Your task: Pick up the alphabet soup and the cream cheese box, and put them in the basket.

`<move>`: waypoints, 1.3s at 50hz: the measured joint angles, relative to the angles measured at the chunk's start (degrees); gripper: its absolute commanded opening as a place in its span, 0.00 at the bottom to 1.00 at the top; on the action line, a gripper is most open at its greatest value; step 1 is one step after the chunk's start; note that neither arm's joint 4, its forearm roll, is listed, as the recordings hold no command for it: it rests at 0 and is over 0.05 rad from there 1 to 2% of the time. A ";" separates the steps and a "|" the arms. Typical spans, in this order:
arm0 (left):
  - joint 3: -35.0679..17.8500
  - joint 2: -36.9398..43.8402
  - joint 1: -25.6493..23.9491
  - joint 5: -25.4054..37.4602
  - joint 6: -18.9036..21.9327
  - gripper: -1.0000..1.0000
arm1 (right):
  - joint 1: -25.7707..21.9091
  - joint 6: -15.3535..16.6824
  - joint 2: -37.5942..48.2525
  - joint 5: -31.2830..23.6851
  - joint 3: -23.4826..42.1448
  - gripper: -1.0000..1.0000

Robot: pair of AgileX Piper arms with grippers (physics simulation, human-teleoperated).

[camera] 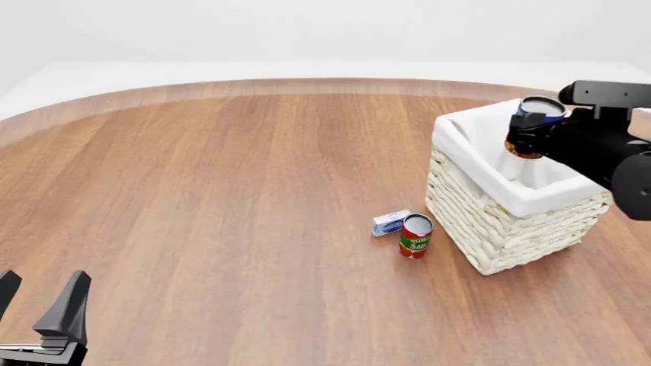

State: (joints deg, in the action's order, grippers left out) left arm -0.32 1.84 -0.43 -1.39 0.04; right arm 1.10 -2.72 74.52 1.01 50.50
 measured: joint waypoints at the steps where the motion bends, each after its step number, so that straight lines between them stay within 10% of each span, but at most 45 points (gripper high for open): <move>1: 0.00 0.01 0.00 0.00 0.00 1.00 | 0.03 0.01 0.23 0.09 0.06 0.00; 65: -0.04 -0.23 -0.04 0.30 0.03 1.00 | 1.73 0.99 8.20 2.95 1.36 0.00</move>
State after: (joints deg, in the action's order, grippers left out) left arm -0.35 1.61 -0.47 -1.09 0.07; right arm 2.83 -1.74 82.71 3.96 51.86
